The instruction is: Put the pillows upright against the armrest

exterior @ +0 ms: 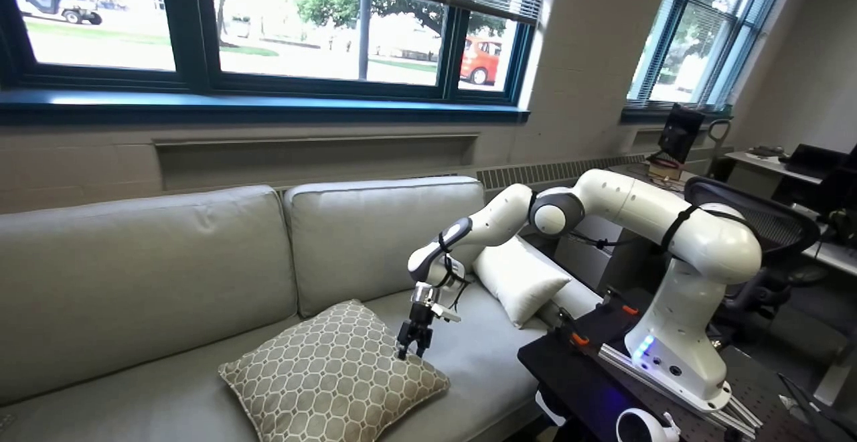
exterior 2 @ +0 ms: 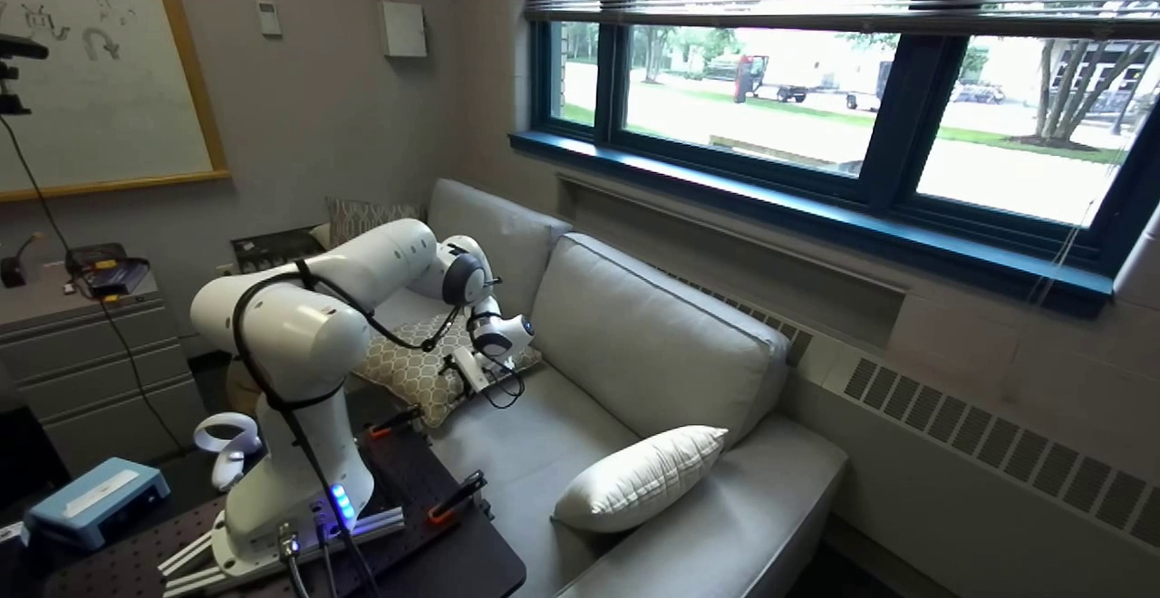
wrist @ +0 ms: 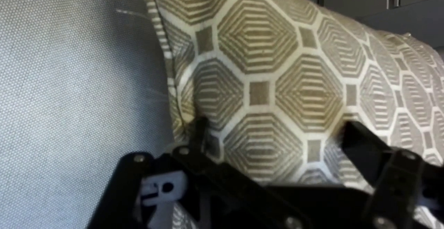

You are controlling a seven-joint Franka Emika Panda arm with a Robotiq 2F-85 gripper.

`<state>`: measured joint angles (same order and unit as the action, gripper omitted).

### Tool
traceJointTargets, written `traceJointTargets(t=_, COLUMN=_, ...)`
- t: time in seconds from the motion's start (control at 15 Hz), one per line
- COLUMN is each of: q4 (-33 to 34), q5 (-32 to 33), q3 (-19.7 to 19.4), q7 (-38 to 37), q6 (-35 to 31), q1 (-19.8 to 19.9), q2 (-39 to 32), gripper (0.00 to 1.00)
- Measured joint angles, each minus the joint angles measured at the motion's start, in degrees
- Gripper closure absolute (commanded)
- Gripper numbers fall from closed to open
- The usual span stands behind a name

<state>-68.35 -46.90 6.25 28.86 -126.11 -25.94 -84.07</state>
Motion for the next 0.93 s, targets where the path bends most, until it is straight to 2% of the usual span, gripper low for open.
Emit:
traceJointTargets(t=0.2, q4=0.28, q5=-0.05, q3=-0.29, q7=0.12, q6=2.57, q1=-0.36, q2=0.00, gripper=0.00)
traceJointTargets(t=0.33, q4=0.35, q5=2.13, q3=0.86, q7=-0.12, q6=3.26, q1=0.27, q2=0.02, gripper=0.02)
traceJointTargets(t=0.4, q4=0.47, q5=1.79, q3=0.49, q7=0.06, q6=4.14, q1=0.04, q2=0.02, gripper=0.25)
traceJointTargets(t=0.53, q4=0.52, q5=1.35, q3=0.04, q7=0.09, q6=5.45, q1=-0.35, q2=0.02, gripper=0.30)
traceJointTargets(t=0.93, q4=1.31, q5=3.36, q3=-0.10, q7=-0.60, q6=6.97, q1=-1.28, q2=0.07, gripper=0.74)
